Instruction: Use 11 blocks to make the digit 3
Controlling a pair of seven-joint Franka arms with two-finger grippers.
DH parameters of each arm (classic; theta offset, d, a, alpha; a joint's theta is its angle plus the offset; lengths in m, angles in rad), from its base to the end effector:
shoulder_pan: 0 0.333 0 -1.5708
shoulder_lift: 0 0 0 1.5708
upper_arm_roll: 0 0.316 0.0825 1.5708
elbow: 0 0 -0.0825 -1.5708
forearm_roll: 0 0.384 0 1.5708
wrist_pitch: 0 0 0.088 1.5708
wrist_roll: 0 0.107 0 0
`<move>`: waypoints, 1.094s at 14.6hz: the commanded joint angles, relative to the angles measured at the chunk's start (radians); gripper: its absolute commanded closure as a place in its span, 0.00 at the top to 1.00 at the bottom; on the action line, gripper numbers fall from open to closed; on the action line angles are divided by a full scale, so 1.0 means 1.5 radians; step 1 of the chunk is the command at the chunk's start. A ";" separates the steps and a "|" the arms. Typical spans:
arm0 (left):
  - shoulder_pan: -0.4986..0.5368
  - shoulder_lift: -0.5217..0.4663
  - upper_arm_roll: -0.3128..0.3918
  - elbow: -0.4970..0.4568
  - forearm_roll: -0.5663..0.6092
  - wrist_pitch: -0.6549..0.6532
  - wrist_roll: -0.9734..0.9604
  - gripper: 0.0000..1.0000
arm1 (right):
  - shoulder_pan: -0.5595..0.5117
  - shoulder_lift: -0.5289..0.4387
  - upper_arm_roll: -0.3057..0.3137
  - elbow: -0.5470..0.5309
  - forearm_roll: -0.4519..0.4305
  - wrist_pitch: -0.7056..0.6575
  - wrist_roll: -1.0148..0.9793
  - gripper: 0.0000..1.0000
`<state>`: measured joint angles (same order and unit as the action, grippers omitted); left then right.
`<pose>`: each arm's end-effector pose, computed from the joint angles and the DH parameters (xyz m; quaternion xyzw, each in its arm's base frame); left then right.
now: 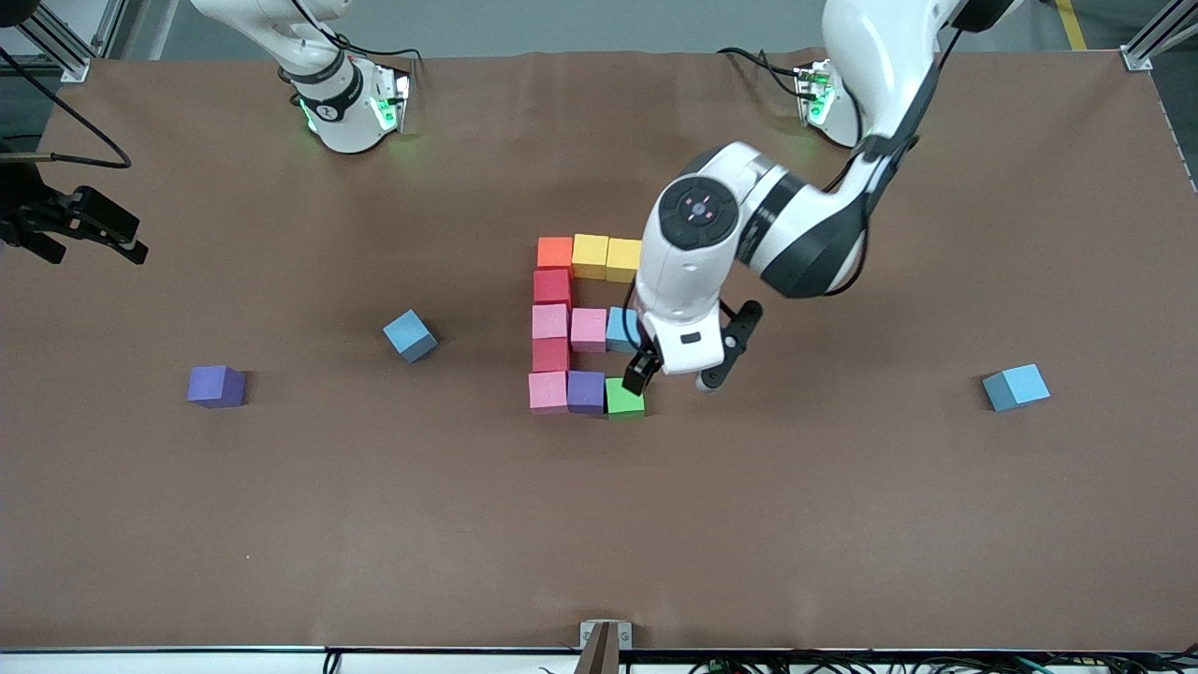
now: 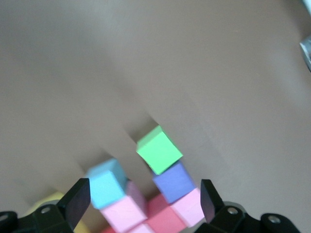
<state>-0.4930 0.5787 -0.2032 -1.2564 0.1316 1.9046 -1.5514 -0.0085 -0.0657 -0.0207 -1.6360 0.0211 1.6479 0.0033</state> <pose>0.5868 -0.4323 0.4369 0.9095 0.4137 0.0250 0.0327 0.5414 -0.0141 0.6366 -0.9990 0.0166 -0.0389 0.0107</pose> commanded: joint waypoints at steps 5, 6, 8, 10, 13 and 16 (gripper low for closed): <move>0.117 -0.135 0.015 -0.024 -0.004 -0.147 0.416 1.00 | 0.001 -0.014 0.003 0.000 -0.006 0.004 -0.001 1.00; 0.144 -0.156 0.015 -0.024 -0.004 -0.164 0.489 1.00 | 0.001 -0.014 0.003 0.000 -0.006 0.004 0.001 1.00; 0.183 -0.186 0.015 -0.026 -0.004 -0.180 0.578 1.00 | 0.001 -0.014 0.003 0.004 -0.006 0.004 0.004 1.00; 0.222 -0.220 0.014 -0.028 -0.005 -0.219 0.649 1.00 | 0.001 -0.014 0.004 0.005 -0.005 0.003 0.005 1.00; 0.262 -0.263 0.013 -0.029 -0.010 -0.271 0.747 1.00 | 0.001 -0.014 0.004 0.015 -0.004 -0.022 0.005 1.00; 0.276 -0.312 0.035 -0.074 -0.016 -0.280 0.854 1.00 | -0.001 -0.014 0.002 0.024 -0.004 -0.037 0.005 1.00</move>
<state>-0.0885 0.1872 -0.1742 -1.2772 0.1307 1.4841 -0.3632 -0.0084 -0.0692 -0.0198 -1.6010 0.0211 1.6103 0.0038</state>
